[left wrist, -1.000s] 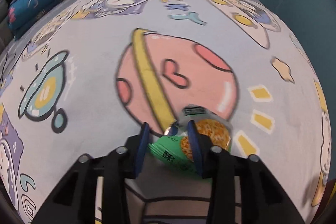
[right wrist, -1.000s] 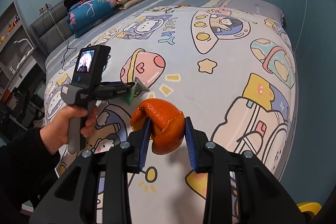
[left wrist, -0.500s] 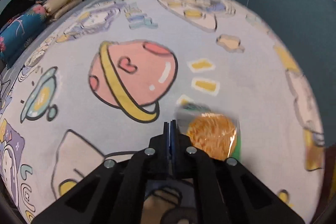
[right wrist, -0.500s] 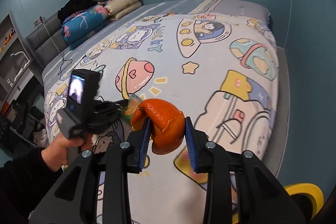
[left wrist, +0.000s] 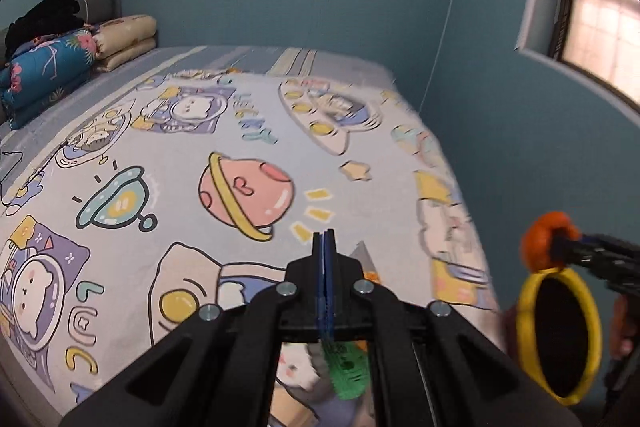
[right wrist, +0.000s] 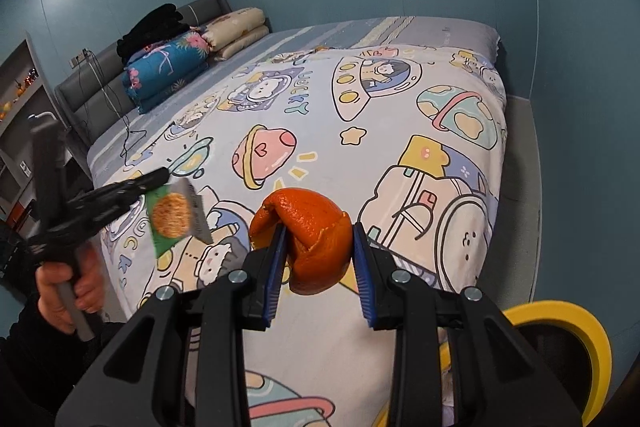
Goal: Collect trash
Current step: 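Lift and carry the packet and orange peel over the bin with both tools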
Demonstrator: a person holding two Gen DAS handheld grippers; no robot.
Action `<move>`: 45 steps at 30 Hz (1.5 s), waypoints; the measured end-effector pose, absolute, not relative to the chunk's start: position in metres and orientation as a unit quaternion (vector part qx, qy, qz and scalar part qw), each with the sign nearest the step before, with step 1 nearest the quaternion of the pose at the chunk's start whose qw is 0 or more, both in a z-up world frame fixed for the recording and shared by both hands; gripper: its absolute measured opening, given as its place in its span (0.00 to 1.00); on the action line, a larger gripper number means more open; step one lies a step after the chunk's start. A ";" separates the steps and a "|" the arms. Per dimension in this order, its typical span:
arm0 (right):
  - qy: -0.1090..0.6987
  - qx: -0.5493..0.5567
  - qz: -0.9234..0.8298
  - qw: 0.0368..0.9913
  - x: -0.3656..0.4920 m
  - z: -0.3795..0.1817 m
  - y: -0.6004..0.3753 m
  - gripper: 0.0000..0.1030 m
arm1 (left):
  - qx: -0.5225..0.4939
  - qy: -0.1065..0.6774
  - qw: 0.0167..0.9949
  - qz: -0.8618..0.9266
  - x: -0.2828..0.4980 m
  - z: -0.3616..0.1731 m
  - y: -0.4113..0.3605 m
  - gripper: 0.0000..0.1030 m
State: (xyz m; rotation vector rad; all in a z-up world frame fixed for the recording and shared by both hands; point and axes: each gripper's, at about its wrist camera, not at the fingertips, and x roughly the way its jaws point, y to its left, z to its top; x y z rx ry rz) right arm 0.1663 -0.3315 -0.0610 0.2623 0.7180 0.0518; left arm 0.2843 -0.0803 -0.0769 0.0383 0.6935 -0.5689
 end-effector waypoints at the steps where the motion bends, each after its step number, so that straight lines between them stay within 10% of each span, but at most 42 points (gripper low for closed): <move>1: 0.349 0.127 0.026 0.928 0.163 -0.060 -0.331 0.29 | 0.020 0.330 0.902 -0.278 0.276 -0.071 -0.080 0.00; 45: 0.232 0.151 -0.207 0.938 -0.035 -0.058 -0.465 0.30 | 0.158 0.205 0.834 -0.488 0.058 0.012 -0.293 0.00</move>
